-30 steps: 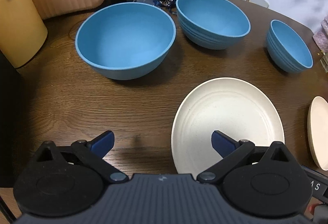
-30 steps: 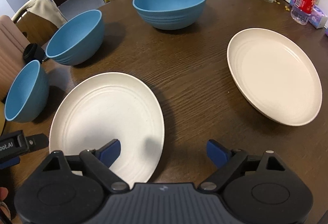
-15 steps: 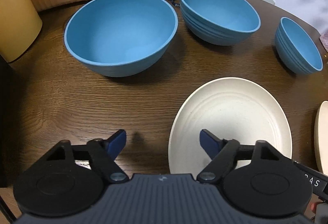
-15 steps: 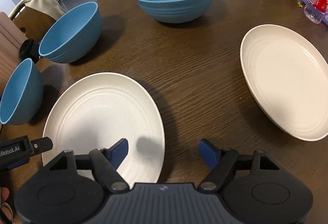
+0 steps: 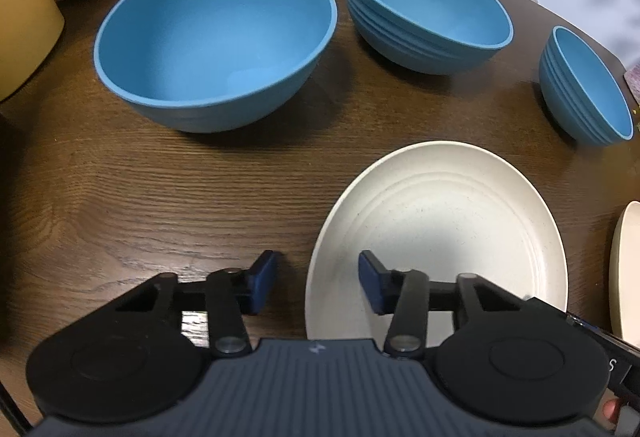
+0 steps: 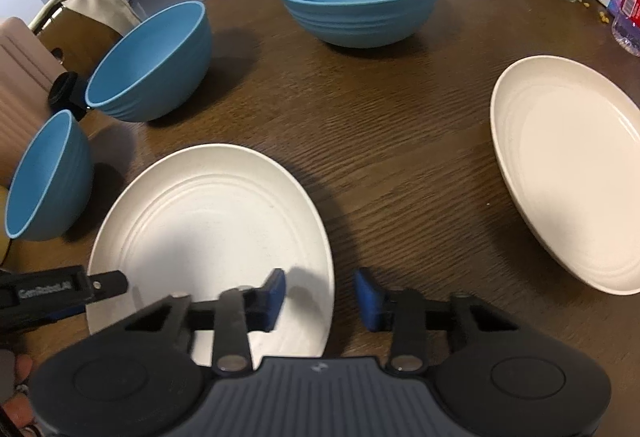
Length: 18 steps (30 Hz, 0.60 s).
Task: Organize plates and bowls
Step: 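Close the left tool on a cream plate rim while the right tool closes on another plate rim, then lift the gripped cream plates off the table with both tools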
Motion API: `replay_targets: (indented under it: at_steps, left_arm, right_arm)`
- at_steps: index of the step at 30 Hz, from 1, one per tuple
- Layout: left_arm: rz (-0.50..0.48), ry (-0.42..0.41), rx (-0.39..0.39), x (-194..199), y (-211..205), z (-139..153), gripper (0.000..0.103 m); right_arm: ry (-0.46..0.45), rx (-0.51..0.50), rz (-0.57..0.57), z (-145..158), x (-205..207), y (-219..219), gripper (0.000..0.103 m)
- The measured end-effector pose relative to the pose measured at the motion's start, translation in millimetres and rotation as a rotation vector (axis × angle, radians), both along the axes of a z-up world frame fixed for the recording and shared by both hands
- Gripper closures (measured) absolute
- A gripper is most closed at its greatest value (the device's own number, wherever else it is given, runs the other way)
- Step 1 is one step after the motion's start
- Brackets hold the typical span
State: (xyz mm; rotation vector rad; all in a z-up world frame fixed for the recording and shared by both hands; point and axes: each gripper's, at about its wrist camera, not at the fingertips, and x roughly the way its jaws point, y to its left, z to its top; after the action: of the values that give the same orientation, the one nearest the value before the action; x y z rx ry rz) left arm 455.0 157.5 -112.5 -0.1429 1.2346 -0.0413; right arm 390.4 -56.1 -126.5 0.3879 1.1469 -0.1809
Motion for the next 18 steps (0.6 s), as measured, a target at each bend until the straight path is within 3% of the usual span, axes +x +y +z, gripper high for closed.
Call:
replay_targets:
  at_steps: [2,6,18]
  left_arm:
    - [0.001,-0.005,0.001,0.5,-0.2,0.1,0.062]
    - [-0.003,-0.012,-0.029,0.4,1.4,1.5,0.081]
    - [-0.023,-0.044,-0.003,-1.2,-9.6,3.4,0.082]
  right_arm:
    - [-0.002,0.002,-0.001,0.2,-0.5,-1.0,0.079]
    - [-0.012,0.015,0.009,-1.1,0.6,-1.5,0.088]
    - [-0.075,-0.005,-0.001,5.1,-7.0,-2.1,0.092]
